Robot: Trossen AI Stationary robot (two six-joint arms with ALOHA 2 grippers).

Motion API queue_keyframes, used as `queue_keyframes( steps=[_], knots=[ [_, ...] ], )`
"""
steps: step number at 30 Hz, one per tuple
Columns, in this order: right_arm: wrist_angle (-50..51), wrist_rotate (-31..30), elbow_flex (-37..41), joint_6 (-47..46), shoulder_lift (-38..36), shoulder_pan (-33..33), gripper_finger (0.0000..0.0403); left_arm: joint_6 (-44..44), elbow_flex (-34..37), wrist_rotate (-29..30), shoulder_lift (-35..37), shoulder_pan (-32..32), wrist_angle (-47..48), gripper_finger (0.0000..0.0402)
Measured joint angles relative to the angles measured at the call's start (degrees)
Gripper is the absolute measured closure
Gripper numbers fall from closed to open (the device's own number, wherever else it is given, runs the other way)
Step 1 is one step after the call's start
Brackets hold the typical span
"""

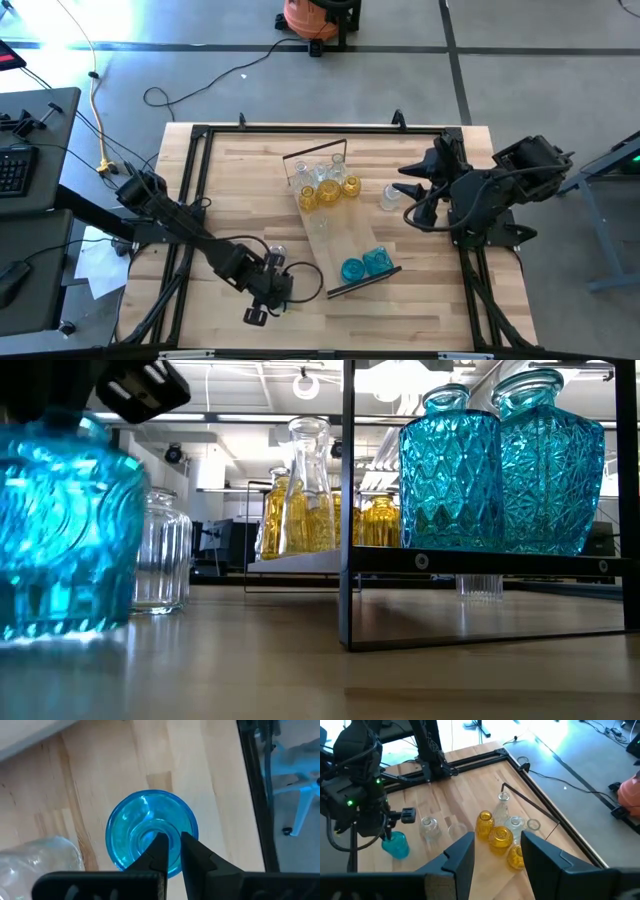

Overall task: Sort vases onto shelf
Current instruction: Put the blue crystal vase on the shelf aligned with the other blue crystal vases

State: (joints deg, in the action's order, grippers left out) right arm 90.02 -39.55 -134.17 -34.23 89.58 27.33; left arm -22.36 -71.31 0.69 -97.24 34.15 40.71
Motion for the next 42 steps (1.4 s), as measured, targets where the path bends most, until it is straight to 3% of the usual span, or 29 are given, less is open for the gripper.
queue_keyframes(
  steps=[11, 25, 42],
  knots=[
    [0.0, 0.8, 0.0, 2.8, 0.0, 0.5, 0.0258, 0.2, -5.1, -0.4, 0.2, -2.0, 1.8, 0.0385],
    [0.0, 2.6, 0.0, 2.6, 0.0, 1.7, 0.0258, 8.3, -6.5, -4.3, 0.1, -7.3, 1.2, 0.0385],
    [0.0, 3.0, 0.1, 0.7, -1.5, 2.0, 0.0258, 25.1, -23.4, -5.0, -11.7, -12.5, 12.4, 0.0385]
  ],
)
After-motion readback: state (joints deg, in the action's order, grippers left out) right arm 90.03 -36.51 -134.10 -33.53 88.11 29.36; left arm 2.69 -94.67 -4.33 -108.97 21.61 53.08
